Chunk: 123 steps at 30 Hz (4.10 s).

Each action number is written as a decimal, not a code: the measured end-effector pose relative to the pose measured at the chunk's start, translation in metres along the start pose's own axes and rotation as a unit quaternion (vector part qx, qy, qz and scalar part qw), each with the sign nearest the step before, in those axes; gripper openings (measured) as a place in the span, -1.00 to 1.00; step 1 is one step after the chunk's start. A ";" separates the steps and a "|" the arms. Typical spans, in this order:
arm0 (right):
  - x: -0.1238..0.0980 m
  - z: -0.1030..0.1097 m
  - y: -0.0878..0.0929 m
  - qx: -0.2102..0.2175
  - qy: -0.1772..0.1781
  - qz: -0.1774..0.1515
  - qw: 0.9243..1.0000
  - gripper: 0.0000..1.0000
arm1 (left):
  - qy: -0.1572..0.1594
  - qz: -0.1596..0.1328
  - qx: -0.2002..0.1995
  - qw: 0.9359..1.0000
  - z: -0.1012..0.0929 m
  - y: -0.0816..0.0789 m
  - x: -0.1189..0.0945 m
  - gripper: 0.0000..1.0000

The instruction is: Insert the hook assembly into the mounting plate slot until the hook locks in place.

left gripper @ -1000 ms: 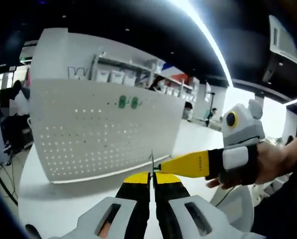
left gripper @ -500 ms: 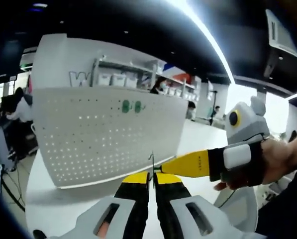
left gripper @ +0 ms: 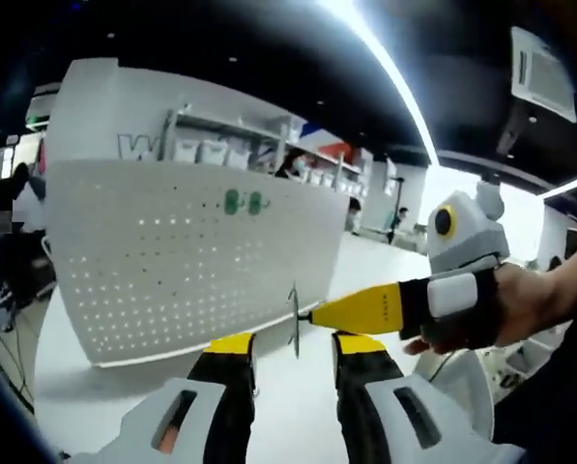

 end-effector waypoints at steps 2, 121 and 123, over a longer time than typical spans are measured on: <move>-0.001 -0.001 -0.002 -0.014 -0.001 0.004 1.000 -0.99 | 0.002 -0.005 -0.017 1.000 0.002 0.002 -0.001 -0.07; 0.042 -0.233 -0.180 -0.234 0.302 -0.257 0.888 -1.00 | -0.030 0.035 -0.062 0.997 0.045 0.016 -0.008 0.90; 0.042 -0.233 -0.181 -0.242 0.301 -0.251 0.888 -1.00 | -0.032 0.032 -0.065 0.997 0.046 0.016 -0.008 0.90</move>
Point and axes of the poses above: the point that each gripper's makers call its tool centre point, and the gripper's own axes: x roughly forward along the fingers, z roughly to its left, y roughly out of its underside, the point moved 3 cm from there along -x, roughly backward along the fingers, and after that the axes turned 7 degrees about -z, right-handed, at the moved point
